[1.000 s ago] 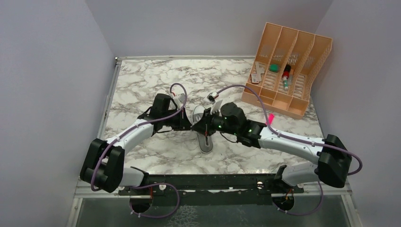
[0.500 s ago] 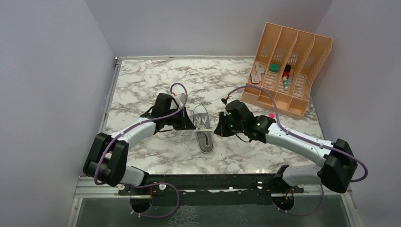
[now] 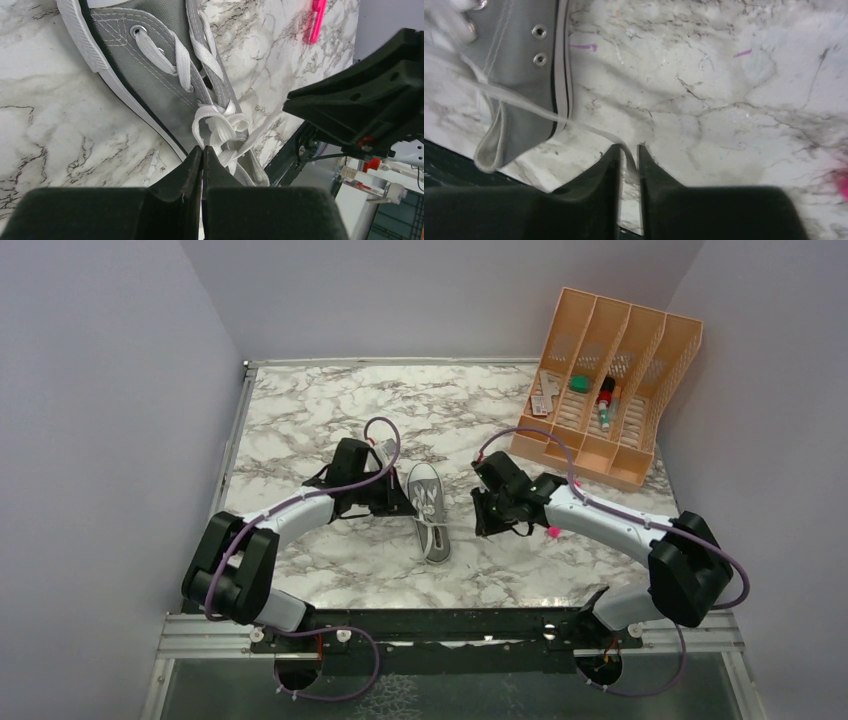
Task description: Tie the shoes
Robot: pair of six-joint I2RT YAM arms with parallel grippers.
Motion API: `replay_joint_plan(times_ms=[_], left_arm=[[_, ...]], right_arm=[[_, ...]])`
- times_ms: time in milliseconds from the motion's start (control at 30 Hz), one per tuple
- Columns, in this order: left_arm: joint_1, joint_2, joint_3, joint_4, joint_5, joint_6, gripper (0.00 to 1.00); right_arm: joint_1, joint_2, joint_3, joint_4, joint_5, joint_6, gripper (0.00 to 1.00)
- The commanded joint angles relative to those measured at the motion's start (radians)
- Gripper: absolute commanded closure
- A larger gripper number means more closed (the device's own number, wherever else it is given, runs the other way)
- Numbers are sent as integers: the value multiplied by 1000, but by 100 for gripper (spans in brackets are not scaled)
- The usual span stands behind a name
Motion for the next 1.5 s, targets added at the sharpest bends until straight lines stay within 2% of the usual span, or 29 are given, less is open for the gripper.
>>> replay_joint_plan(times_ms=[0, 33, 67, 133, 200, 333, 400, 533, 633, 867, 1267, 1367, 1467], left_arm=[[-7, 24, 39, 35, -17, 1, 96], [-8, 26, 42, 35, -12, 1, 96], [-9, 27, 45, 35, -9, 1, 96], [-9, 27, 49, 34, -5, 4, 96], [-9, 29, 55, 26, -3, 12, 96], [-9, 29, 65, 2, -2, 34, 96], [-10, 24, 63, -2, 0, 39, 96], [-9, 21, 58, -6, -5, 44, 96], [-10, 20, 57, 0, -4, 43, 96], [-10, 20, 59, -1, -1, 44, 96], [-9, 10, 62, -8, 0, 44, 96], [-9, 6, 62, -9, 2, 43, 96], [-10, -7, 57, -14, -2, 43, 96]], right_arm=[[-21, 54, 31, -61, -120, -101, 61], [-21, 32, 35, -45, -137, -125, 49], [-22, -1, 35, -4, -173, -161, 41], [-24, -50, 39, 90, -318, -276, 37], [-24, -64, 27, 185, -397, -377, 40], [-26, -88, -67, 428, -454, -563, 42], [-25, -52, -75, 445, -514, -683, 49], [-25, 0, -83, 460, -545, -802, 60], [-25, 16, -122, 535, -557, -828, 66], [-24, 42, -144, 582, -611, -821, 70], [-23, 83, -174, 626, -609, -792, 80], [-24, 75, -189, 649, -599, -770, 86], [-24, 53, -191, 664, -556, -724, 99]])
